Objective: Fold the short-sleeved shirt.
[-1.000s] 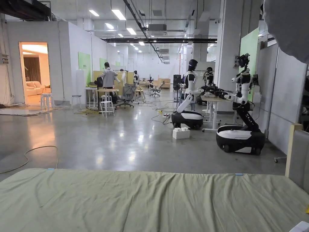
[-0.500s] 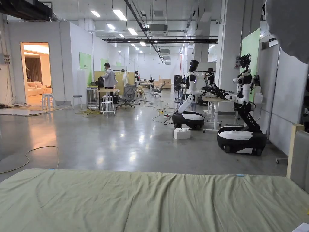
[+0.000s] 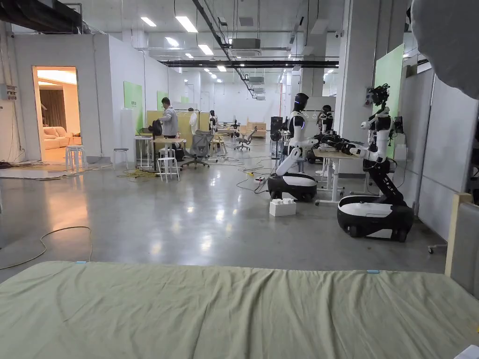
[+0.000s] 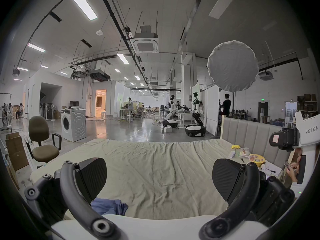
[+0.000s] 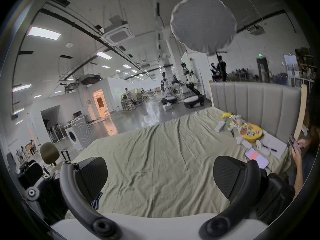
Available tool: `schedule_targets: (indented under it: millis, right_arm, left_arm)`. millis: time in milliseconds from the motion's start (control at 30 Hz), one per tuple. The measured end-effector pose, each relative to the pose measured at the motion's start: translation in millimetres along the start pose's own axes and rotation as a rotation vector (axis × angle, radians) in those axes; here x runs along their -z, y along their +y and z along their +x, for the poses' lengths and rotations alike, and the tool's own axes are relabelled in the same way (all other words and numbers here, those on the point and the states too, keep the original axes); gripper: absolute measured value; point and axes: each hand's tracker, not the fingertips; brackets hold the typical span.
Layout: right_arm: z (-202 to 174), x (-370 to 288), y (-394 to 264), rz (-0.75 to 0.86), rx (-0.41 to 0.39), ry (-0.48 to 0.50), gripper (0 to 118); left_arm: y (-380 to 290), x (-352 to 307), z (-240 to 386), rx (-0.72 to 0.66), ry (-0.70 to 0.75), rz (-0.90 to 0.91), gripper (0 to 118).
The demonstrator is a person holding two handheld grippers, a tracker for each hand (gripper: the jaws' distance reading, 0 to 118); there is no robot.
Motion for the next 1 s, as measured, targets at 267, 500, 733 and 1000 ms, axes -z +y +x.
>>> schedule_targets:
  millis: [267,500,733,1000]
  right_arm:
    - [4.7,-2.1,1.6,-0.017,0.076,0.076,118]
    - [-4.9,-6.7,0.3,-0.003,0.020,0.106,118]
    - [-13.8,-7.9,-3.8,0.021,-0.078,0.116,118]
    - [-13.6,1.1,-7.2,0.009,-0.063,0.077,118]
  left_arm:
    - [-1.4,-1.6,0.5,-0.002,-0.008,0.005,118]
    - [-0.7,-5.7,5.4,0.013,-0.044,0.026,118]
    - [0.2,-6.5,5.7,-0.017,-0.087,0.026,118]
    - [0.7,-5.6,4.5,-0.017,-0.078,0.017,118]
